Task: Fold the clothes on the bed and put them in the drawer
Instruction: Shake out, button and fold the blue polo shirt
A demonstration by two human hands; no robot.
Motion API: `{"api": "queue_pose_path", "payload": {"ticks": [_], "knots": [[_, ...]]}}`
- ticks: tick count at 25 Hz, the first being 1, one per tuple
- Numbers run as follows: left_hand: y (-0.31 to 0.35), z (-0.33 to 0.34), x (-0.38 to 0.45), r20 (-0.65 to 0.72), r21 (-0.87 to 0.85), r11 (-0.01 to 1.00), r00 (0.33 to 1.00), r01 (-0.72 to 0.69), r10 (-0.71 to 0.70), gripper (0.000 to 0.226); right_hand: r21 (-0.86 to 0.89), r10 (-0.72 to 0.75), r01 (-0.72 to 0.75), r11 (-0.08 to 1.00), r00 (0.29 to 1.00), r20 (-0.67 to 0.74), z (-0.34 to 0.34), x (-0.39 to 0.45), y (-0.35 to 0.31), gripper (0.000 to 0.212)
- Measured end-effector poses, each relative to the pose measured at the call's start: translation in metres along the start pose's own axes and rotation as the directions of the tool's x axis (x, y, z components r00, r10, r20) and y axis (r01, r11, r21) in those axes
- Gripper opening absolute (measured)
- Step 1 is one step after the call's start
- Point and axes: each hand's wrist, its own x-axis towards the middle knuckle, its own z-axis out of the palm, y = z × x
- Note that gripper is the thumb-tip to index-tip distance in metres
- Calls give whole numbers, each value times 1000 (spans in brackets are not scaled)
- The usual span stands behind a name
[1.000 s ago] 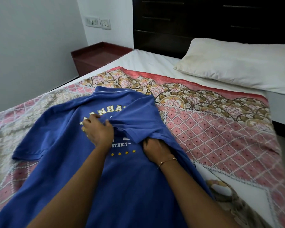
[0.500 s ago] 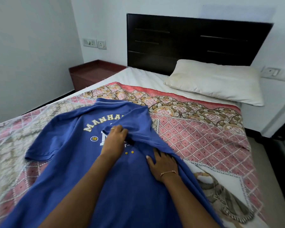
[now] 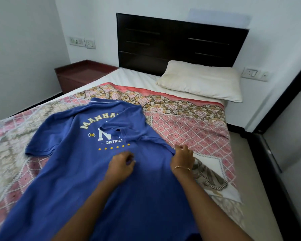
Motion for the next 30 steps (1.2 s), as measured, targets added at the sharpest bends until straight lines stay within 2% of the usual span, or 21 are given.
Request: {"api": "queue_pose_path", "payload": {"ticks": [1, 3, 4, 6, 7, 8, 10, 11, 13, 14, 16, 18, 20, 21, 22, 24, 25, 26, 27, 28, 30], "knots": [[4, 2, -12, 55, -37, 998, 997, -56, 58, 29, 15, 27, -28, 1000, 997, 68, -2, 5, 11, 37], [10, 7, -33, 99, -145, 988, 992, -59, 74, 31, 95, 31, -59, 994, 962, 273, -11, 9, 19, 30], [8, 9, -39, 88, -194, 980, 995, -35, 53, 24, 114, 16, -53, 992, 952, 305, -15, 7, 20, 26], [5, 10, -44, 89, -263, 963, 995, 58, -36, 8, 157, 19, -65, 985, 960, 281, -25, 1, 16, 20], [6, 8, -45, 106, -313, 940, 989, 132, -104, 9, 173, 39, -85, 981, 965, 259, -29, -3, 13, 16], [7, 6, -46, 131, -414, 883, 975, 219, -180, 13, 176, 53, -100, 979, 965, 255, -34, -9, 8, 13], [17, -4, -50, 221, -659, 650, 924, 378, -313, 14, 121, 23, -50, 991, 976, 217, -41, -24, -11, 25], [23, -9, -52, 284, -728, 526, 892, 440, -353, 13, 51, -23, 15, 999, 988, 154, -40, -35, -22, 33], [29, -16, -56, 403, -767, 352, 830, 537, -387, 13, -58, -159, 162, 985, 986, 46, -34, -61, -51, 35], [30, -17, -57, 456, -763, 293, 802, 575, -387, 15, -62, -224, 227, 972, 973, 56, -29, -75, -65, 34], [27, -16, -60, 525, -732, 255, 762, 631, -379, 24, 76, -275, 264, 962, 934, 228, -16, -104, -85, 35], [22, -15, -64, 536, -709, 267, 744, 653, -398, 26, 148, -294, 257, 955, 884, 364, -7, -128, -90, 40], [22, -14, -70, 513, -699, 312, 755, 644, -408, 21, 16, -241, 253, 967, 899, 365, -7, -141, -80, 46], [24, -15, -73, 503, -688, 347, 763, 638, -405, 19, -113, -199, 254, 961, 912, 359, -10, -145, -71, 48], [26, -13, -75, 476, -673, 403, 780, 620, -405, 19, -234, -162, 259, 937, 917, 366, -13, -148, -62, 49], [31, -7, -78, 350, -608, 586, 843, 536, -408, 32, -333, -135, 294, 896, 894, 427, -20, -152, -50, 47], [33, -5, -79, 261, -516, 723, 888, 460, -379, 42, -322, -139, 313, 894, 874, 465, -23, -152, -47, 46], [33, -2, -81, 188, -353, 861, 930, 365, -317, 50, -289, -149, 326, 900, 854, 499, -24, -152, -44, 45], [33, 0, -83, 143, -153, 956, 963, 251, -229, 51, -245, -163, 335, 910, 833, 529, -26, -154, -43, 44], [32, -1, -85, 122, 33, 991, 983, 132, -135, 46, -212, -149, 313, 926, 818, 556, -26, -157, -42, 44], [29, -5, -89, 150, 292, 956, 989, -41, -3, 34, -148, -93, 213, 966, 818, 568, -26, -165, -39, 50]]}}
